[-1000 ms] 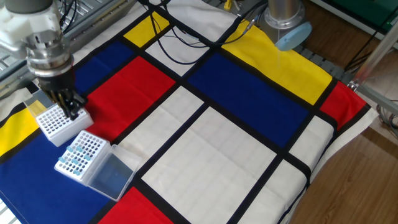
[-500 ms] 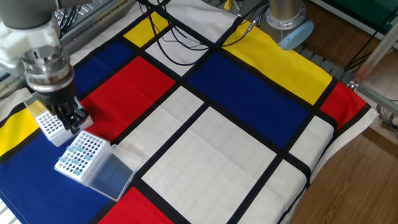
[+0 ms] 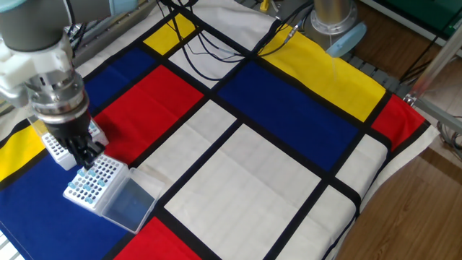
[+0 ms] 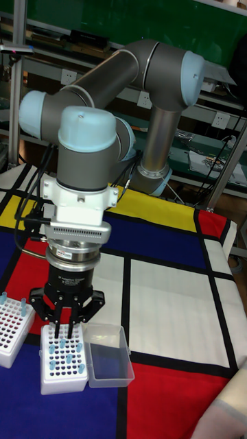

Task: Transfer all medium pipette tips from one holder to another

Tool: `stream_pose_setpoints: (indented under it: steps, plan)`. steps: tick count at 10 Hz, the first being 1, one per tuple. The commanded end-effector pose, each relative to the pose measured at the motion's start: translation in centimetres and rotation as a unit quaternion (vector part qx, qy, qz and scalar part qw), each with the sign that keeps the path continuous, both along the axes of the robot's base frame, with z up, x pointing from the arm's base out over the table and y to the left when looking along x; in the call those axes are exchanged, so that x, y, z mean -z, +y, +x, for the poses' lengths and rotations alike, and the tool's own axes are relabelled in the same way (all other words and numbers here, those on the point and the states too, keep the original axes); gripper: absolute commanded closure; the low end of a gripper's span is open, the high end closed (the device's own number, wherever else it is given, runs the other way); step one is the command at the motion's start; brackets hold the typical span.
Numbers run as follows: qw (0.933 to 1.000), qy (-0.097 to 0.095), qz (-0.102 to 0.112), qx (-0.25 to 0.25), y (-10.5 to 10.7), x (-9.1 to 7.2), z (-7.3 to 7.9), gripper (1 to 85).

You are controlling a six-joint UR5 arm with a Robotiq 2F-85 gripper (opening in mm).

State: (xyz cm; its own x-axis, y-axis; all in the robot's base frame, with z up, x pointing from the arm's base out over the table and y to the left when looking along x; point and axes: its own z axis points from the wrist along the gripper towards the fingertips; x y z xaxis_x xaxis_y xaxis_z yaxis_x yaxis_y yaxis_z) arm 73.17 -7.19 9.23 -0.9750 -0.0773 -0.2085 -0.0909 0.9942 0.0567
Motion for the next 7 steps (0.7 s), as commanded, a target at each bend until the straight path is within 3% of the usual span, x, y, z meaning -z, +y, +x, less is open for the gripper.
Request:
stream_pose_setpoints:
  steps: [1,7]
  plan:
    - [1.0000,-0.004,0.006,0.006,1.07,0.22,0.69,60.0]
    - [1.0000,-0.005,0.002,-0.001,0.39,0.99,0.52,60.3]
